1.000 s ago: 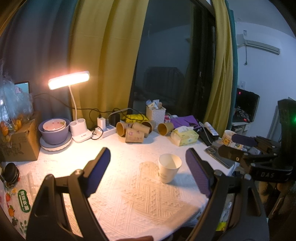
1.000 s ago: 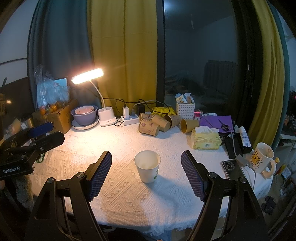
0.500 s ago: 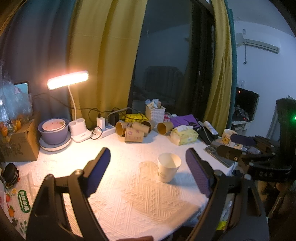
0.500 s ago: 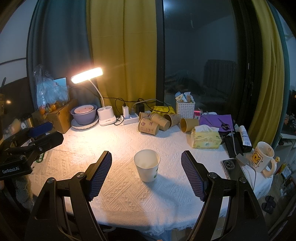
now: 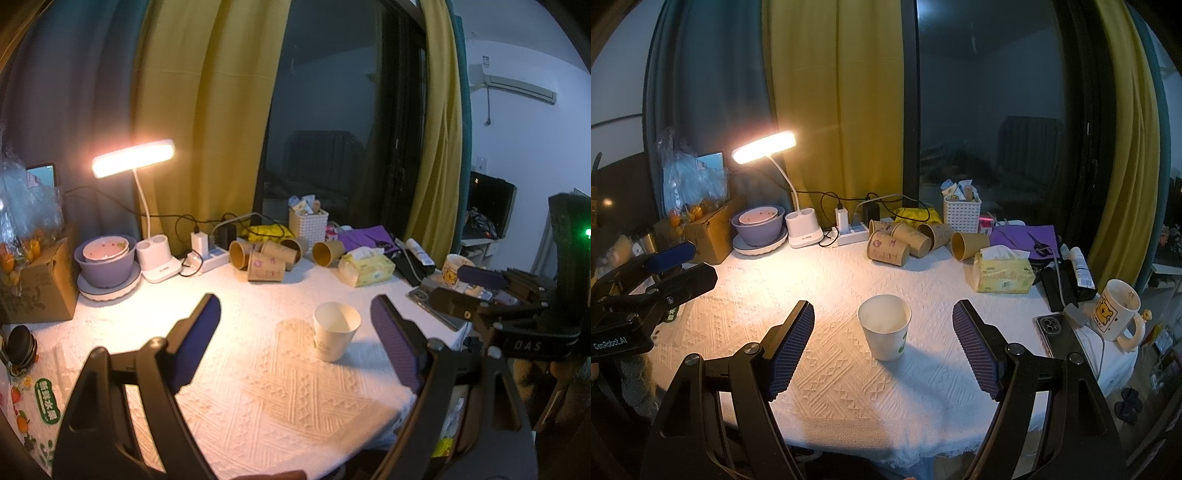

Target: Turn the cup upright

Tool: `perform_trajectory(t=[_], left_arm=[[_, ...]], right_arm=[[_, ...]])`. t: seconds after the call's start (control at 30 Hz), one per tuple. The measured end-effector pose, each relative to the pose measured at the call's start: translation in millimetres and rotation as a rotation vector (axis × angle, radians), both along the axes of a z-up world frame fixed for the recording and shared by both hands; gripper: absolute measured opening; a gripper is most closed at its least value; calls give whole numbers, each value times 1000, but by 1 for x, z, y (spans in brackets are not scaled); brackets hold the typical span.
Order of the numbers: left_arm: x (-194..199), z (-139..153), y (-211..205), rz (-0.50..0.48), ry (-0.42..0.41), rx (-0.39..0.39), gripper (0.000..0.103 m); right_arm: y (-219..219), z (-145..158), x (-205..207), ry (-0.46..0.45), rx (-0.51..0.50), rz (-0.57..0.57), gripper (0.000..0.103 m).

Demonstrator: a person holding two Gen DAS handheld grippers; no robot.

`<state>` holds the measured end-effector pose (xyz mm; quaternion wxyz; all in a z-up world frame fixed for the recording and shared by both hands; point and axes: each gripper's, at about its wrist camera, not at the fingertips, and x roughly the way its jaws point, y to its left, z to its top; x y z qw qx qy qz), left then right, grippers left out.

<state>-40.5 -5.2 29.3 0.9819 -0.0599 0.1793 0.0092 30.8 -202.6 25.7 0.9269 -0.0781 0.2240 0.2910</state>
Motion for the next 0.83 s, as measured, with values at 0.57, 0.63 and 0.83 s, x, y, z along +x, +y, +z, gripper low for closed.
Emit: perform_trajectory(t=[0.57, 0.63, 0.83], left_arm=[[0, -1, 0, 0, 3, -2, 84], [0, 0, 1, -2, 2, 0, 84], [1, -2, 1, -8, 10, -2, 84]], right_arm=[[1, 0, -1, 1, -1, -2, 80], [1, 0, -1, 1, 0, -1, 80], [1, -1, -1, 3, -1, -1, 80]])
